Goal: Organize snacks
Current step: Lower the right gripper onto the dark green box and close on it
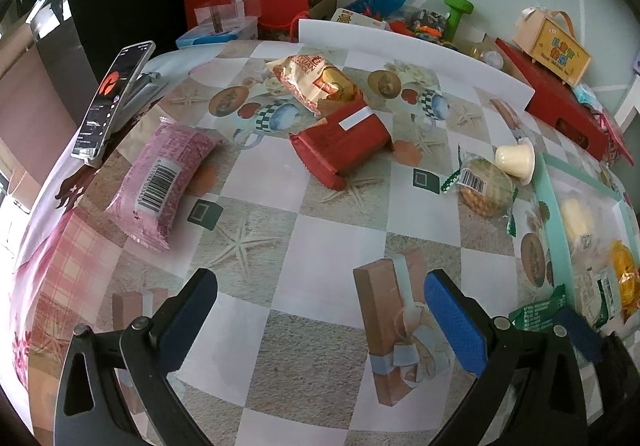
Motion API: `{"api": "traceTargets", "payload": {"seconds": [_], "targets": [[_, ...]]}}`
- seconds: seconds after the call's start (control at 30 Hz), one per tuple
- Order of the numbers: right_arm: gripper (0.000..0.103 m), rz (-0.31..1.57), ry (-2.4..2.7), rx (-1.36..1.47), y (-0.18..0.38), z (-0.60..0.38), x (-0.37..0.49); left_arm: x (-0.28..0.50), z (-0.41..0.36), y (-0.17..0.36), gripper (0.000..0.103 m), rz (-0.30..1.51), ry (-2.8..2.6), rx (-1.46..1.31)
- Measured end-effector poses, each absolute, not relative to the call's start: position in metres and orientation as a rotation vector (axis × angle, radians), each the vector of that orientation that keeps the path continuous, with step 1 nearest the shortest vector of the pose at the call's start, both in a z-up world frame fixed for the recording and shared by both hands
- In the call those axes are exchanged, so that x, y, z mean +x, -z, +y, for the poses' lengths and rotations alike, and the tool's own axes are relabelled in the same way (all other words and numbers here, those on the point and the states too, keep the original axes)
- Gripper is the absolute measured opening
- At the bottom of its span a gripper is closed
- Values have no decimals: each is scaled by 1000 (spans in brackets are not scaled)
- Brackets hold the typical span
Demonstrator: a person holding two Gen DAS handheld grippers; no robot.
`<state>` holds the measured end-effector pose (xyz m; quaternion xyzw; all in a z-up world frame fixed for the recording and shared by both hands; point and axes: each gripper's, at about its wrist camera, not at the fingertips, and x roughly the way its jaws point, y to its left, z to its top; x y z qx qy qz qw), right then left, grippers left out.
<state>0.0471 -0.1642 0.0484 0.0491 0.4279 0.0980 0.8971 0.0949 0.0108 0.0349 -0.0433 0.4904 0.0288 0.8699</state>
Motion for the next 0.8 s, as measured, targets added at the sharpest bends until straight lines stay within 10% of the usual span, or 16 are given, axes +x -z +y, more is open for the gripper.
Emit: {"api": "traceTargets", "payload": {"seconds": [0.8], "targets": [[80, 910, -212, 86, -41, -162, 50, 97, 6, -31, 103, 1031, -60, -80]]}}
